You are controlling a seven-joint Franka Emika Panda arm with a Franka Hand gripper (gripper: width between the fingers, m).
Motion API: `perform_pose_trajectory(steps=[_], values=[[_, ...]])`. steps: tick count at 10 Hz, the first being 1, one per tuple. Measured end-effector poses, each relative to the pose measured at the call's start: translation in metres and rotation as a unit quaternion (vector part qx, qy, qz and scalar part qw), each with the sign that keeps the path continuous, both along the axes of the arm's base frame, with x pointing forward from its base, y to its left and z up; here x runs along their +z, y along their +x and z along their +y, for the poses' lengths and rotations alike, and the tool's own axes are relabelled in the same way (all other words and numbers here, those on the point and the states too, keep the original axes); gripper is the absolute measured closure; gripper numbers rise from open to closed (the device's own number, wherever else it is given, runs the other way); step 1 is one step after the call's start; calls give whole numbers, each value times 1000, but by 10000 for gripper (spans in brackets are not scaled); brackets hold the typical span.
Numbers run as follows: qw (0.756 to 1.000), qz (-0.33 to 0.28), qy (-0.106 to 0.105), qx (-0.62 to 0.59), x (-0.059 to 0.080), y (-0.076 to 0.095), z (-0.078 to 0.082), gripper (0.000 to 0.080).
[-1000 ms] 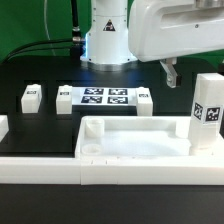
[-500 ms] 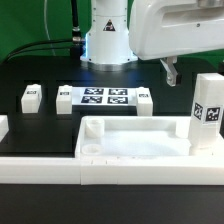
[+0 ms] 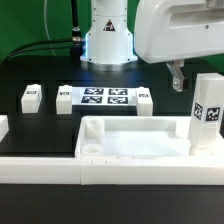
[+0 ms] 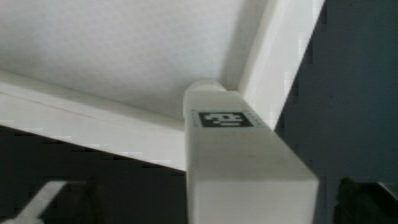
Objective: Assemble desk
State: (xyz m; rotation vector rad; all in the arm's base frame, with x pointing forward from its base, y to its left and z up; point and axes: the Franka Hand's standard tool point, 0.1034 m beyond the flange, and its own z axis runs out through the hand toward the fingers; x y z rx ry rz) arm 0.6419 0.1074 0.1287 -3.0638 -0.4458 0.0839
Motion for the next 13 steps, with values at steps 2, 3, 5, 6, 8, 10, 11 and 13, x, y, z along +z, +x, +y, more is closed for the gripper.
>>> perform_pose_trajectory(steps=[2, 3, 5, 6, 8, 10, 11, 13], values=[[1000, 0, 0, 1, -6, -3, 0, 150], [1000, 1, 1, 8, -8, -4, 0, 278], [1000, 1, 1, 8, -8, -4, 0, 428], [1000, 1, 1, 8, -8, -4, 0, 512], [1000, 1, 0, -2, -8, -4, 0, 512], [999, 3, -1, -39, -8, -5, 1, 512], [993, 6, 5, -117, -8, -4, 1, 512], [963, 8, 6, -269, -8, -8, 1, 512]])
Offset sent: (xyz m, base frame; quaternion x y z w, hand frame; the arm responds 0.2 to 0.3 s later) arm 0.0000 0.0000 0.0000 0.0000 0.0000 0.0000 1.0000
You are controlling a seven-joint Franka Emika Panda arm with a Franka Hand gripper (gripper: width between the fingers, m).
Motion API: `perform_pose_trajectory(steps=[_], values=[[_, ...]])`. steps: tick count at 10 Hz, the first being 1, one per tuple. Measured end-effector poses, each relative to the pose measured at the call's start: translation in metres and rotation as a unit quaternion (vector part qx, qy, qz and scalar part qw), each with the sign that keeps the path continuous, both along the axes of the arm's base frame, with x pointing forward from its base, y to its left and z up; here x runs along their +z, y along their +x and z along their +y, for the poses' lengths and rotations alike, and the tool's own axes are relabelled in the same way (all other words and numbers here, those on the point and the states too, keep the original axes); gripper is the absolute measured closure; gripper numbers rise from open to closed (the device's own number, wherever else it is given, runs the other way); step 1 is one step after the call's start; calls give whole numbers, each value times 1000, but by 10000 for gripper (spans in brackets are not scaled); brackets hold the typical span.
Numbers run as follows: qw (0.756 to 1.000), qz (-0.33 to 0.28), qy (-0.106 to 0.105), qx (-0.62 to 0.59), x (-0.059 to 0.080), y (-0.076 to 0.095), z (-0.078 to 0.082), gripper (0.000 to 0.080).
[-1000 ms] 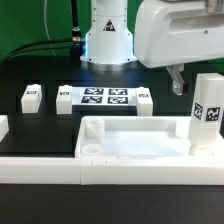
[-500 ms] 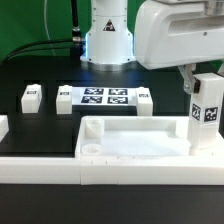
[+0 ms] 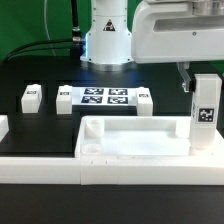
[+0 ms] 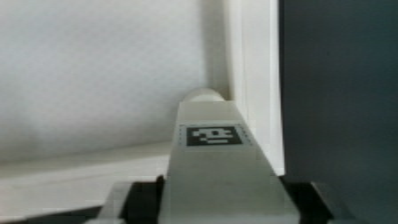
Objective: Assemble desk
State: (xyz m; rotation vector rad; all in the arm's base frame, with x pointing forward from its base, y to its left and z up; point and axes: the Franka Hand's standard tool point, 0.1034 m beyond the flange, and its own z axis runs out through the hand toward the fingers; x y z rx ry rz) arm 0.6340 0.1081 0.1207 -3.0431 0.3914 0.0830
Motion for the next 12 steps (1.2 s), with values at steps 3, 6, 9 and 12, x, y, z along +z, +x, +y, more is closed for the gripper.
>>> perform_pose_trajectory(steps=[3, 6, 9, 12], values=[[975, 0, 1, -220, -2, -7, 6, 511], [947, 6, 7, -322, -1, -8, 10, 511], [963, 1, 11, -268, -1, -7, 12, 247], [987, -11, 14, -163, -1, -7, 15, 155]])
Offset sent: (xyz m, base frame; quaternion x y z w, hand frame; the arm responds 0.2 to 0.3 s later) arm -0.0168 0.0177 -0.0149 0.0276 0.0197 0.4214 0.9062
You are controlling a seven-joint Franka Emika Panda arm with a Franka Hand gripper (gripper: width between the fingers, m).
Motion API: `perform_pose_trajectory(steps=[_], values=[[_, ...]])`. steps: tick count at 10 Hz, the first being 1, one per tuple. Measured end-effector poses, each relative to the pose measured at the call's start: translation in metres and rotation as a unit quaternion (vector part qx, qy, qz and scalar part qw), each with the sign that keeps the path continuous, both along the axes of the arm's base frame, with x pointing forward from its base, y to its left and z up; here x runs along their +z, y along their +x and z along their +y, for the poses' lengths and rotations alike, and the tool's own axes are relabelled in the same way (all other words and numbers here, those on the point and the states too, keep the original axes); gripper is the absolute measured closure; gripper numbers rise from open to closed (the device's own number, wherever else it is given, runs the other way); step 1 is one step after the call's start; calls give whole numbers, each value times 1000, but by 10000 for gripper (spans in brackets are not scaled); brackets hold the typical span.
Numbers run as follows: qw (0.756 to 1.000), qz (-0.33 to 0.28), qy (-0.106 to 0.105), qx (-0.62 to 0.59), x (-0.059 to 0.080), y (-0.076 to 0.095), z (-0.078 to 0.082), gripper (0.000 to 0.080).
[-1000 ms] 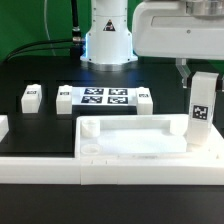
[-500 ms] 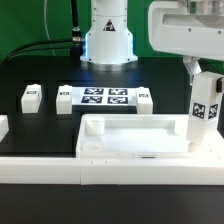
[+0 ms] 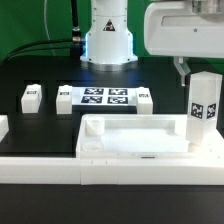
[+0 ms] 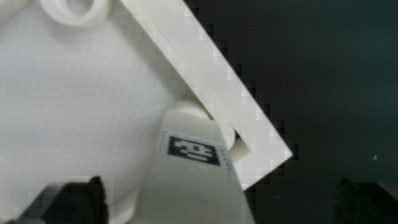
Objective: Assemble desk
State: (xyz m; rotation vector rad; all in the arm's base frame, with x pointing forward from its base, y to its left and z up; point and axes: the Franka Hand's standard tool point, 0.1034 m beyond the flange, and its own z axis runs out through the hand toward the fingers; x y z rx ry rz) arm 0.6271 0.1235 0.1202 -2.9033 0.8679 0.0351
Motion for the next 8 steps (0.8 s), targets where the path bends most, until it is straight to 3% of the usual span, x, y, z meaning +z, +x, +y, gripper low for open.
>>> perform_pose_trajectory(steps=[3, 4, 8], values=[[994, -12, -2, 110, -1, 0, -1, 150], [979, -22, -7, 205, -1, 0, -5, 150], [926, -41, -11, 376, 0, 1, -5, 150]])
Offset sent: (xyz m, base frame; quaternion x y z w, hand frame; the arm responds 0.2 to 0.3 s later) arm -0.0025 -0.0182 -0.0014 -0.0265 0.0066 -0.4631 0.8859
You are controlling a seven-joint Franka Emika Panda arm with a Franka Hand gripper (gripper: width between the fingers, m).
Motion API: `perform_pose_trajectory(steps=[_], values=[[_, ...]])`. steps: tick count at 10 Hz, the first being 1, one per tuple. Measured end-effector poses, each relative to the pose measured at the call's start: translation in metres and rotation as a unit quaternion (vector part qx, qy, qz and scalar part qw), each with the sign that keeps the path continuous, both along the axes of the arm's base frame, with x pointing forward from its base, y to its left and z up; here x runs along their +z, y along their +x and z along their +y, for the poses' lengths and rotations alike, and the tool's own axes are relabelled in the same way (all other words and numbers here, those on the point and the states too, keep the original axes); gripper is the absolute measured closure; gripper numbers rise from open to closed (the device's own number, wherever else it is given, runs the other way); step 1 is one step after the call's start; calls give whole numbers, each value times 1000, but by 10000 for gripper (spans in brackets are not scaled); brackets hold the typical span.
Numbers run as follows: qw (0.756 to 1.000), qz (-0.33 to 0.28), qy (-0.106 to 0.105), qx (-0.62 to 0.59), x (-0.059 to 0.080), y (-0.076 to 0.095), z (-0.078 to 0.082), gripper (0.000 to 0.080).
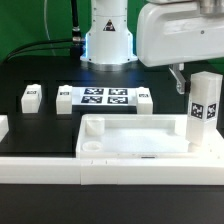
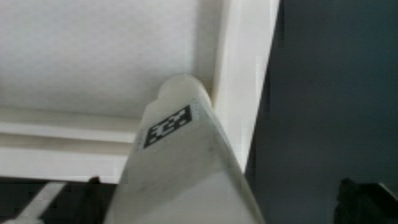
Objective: Assemble desk
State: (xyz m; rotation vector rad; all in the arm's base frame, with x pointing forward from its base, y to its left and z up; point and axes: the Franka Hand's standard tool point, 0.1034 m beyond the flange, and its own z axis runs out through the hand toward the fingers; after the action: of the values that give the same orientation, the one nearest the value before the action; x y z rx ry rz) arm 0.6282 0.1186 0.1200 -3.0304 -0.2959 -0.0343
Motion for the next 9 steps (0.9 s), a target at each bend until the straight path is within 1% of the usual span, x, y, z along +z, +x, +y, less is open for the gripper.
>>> perform_pose_trajectory(steps=[1, 2, 3, 4, 6, 7, 8, 9], values=[[997, -9, -2, 77, -1, 0, 0, 150], [994, -14, -3, 111, -1, 1, 0, 150], [991, -17, -5, 134, -1, 1, -1, 181], [990, -17, -5, 142, -1, 1, -1, 181], [990, -17, -5, 141, -2, 1, -1, 464], [990, -17, -7, 141, -2, 1, -3, 464], [990, -16, -7, 141, -3, 1, -3, 508], [990, -16, -6, 140, -3, 1, -3, 508]])
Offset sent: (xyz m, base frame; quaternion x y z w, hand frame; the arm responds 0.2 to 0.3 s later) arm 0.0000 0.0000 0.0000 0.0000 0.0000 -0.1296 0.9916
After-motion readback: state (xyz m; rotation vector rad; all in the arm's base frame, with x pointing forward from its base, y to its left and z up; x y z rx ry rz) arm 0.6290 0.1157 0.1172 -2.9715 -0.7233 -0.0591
